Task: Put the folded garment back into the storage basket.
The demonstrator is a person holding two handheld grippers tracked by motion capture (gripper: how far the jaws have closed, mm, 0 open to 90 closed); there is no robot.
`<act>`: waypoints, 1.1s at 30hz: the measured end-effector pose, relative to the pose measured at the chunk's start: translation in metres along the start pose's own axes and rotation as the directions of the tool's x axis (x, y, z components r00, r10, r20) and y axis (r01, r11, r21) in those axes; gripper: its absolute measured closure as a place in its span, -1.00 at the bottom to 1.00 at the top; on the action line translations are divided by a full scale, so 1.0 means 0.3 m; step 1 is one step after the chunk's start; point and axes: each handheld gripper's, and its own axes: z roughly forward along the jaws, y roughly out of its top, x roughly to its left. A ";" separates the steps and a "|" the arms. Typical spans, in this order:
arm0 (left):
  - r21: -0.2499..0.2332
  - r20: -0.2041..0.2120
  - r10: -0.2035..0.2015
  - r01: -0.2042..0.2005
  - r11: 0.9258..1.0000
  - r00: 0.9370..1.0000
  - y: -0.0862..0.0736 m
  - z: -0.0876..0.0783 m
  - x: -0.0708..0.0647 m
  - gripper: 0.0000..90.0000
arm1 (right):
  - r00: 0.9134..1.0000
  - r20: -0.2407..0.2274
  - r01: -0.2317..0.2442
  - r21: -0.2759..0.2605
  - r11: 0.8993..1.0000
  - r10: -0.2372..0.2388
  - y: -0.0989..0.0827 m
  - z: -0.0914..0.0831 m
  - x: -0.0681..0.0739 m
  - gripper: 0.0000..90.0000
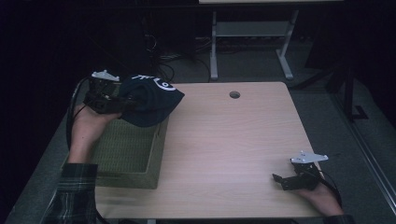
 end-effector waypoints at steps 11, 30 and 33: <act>0.027 -0.115 -0.085 0.089 0.996 0.990 -0.119 0.011 0.104 0.60 | 1.000 0.003 -0.001 0.001 1.000 0.001 0.000 0.000 -0.001 -0.95; 0.111 -0.111 -0.181 0.193 0.975 0.977 -0.307 0.194 0.191 0.59 | 1.000 0.003 0.000 0.003 1.000 0.000 0.000 0.000 -0.001 -0.95; 0.124 -0.103 -0.187 0.200 0.972 0.977 -0.325 0.220 0.194 0.59 | 1.000 0.003 0.000 0.003 1.000 0.000 0.000 0.000 -0.001 -0.95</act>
